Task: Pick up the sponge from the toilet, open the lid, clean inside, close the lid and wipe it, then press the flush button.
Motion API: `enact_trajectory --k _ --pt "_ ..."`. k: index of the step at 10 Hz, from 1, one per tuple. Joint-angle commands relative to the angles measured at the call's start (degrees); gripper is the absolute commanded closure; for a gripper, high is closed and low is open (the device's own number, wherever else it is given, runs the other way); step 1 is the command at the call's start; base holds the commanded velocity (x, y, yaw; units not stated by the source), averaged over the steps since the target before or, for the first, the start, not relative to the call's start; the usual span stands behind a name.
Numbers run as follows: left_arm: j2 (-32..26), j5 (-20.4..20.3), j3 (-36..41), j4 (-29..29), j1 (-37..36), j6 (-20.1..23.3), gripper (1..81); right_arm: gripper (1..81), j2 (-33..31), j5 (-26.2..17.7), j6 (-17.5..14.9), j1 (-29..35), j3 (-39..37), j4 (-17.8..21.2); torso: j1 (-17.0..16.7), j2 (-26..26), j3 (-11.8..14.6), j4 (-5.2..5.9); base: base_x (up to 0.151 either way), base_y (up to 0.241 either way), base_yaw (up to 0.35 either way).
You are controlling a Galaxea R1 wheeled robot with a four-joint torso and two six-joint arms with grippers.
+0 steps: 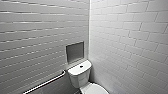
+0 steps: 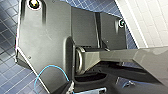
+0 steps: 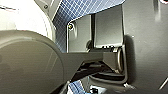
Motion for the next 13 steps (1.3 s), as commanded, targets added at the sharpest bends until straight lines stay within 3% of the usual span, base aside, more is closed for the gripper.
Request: enact_trajectory --k 1,6,11,12,13 --pt "0.48 3.53 0.91 0.22 -1.27 0.49 1.0 1.0 -10.69 -0.49 0.65 6.06 10.45 7.69 3.67 -5.67 -5.29 0.0 0.0 0.0 0.0" --pt "3.72 3.53 -4.71 -0.49 -0.12 0.4 1.0 1.0 -18.17 -1.01 0.65 16.95 15.38 10.16 9.77 -15.3 -14.55 0.0 0.0 0.0 0.0" --pt "5.66 3.53 -6.65 -0.66 0.67 0.14 1.0 1.0 -19.93 -5.67 0.65 27.32 15.48 11.92 16.7 -26.08 -24.77 0.0 0.0 0.0 0.0" --pt "6.01 3.53 -6.65 -0.58 0.67 0.14 1.0 1.0 -19.84 -6.9 0.65 29.34 15.74 12.01 18.01 -28.09 -21.31 0.0 0.0 0.0 0.0" --pt "6.19 3.53 -6.74 -0.57 0.67 0.14 1.0 1.0 -19.41 -9.19 0.56 31.46 15.65 12.01 19.06 -29.82 -22.86 0.0 0.0 0.0 0.0"
